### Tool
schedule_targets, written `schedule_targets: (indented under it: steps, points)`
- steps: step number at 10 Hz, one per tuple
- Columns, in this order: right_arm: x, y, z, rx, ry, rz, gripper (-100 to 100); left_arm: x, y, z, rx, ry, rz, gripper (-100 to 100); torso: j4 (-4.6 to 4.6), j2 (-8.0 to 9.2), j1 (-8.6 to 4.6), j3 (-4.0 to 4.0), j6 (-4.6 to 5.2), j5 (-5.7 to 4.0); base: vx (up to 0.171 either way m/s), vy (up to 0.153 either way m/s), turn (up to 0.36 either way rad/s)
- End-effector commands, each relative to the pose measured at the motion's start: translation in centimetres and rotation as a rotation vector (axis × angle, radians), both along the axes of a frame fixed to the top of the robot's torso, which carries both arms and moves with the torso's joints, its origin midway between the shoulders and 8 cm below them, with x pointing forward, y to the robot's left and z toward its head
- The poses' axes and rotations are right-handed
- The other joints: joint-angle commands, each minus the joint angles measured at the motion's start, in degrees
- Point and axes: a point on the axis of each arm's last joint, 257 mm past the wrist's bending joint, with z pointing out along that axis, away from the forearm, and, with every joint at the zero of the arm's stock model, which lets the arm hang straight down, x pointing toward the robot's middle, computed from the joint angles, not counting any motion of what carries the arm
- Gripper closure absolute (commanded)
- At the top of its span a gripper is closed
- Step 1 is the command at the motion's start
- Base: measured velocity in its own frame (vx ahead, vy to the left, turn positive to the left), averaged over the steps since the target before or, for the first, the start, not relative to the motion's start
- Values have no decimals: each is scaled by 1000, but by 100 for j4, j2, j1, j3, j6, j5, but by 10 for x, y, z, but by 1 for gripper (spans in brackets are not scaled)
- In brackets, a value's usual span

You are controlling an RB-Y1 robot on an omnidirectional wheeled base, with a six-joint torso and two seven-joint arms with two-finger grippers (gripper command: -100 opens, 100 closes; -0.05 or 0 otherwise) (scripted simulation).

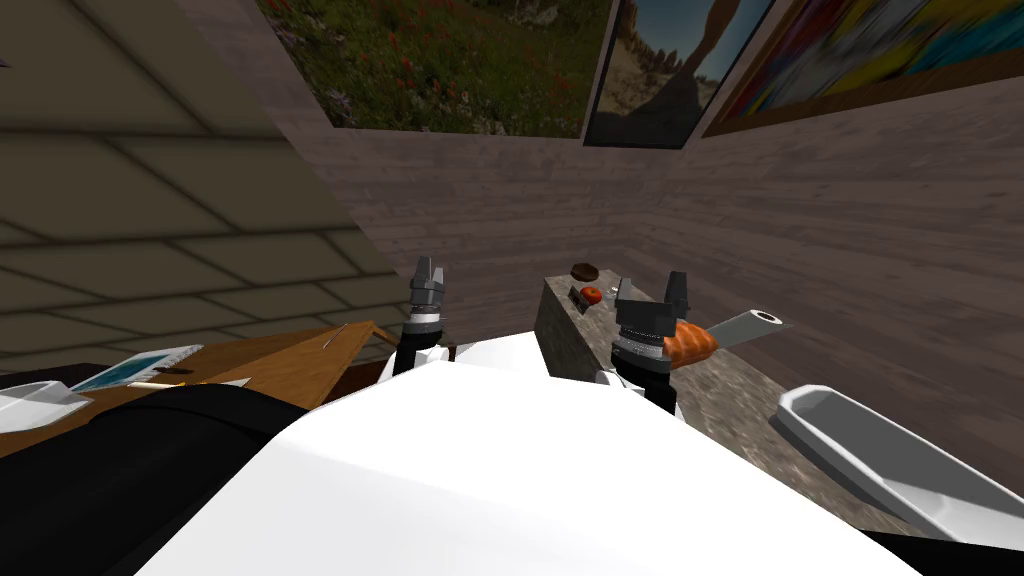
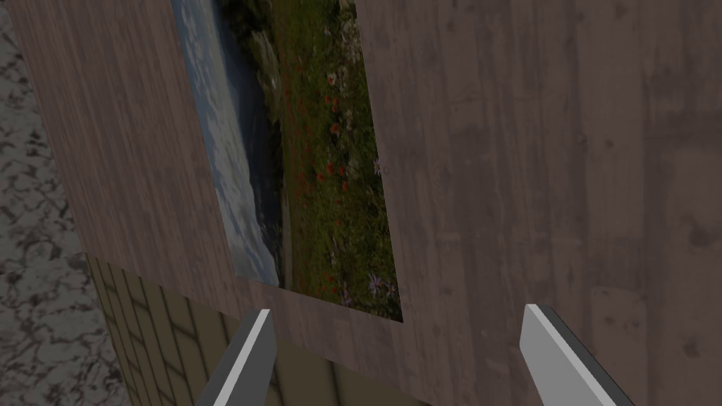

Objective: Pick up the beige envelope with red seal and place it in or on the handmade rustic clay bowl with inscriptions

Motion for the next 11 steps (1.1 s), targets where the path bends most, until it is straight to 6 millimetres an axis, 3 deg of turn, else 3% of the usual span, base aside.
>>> schedule_targets:
  steps: [1,6,11]
  points:
    - [6,4,-9,-71,30,-11,-100,0,0,0,0,0,0,0,0,0,0,0,0,0,-45,20,35]
    - [22,11,-40,-280,115,-45,-100,0,0,0,0,0,0,0,6,26,8,15,0,2,-67,31,29]
    - [43,11,-90,-564,230,-88,-100,0,0,0,0,0,0,0,6,24,7,14,-1,2,-63,26,45]
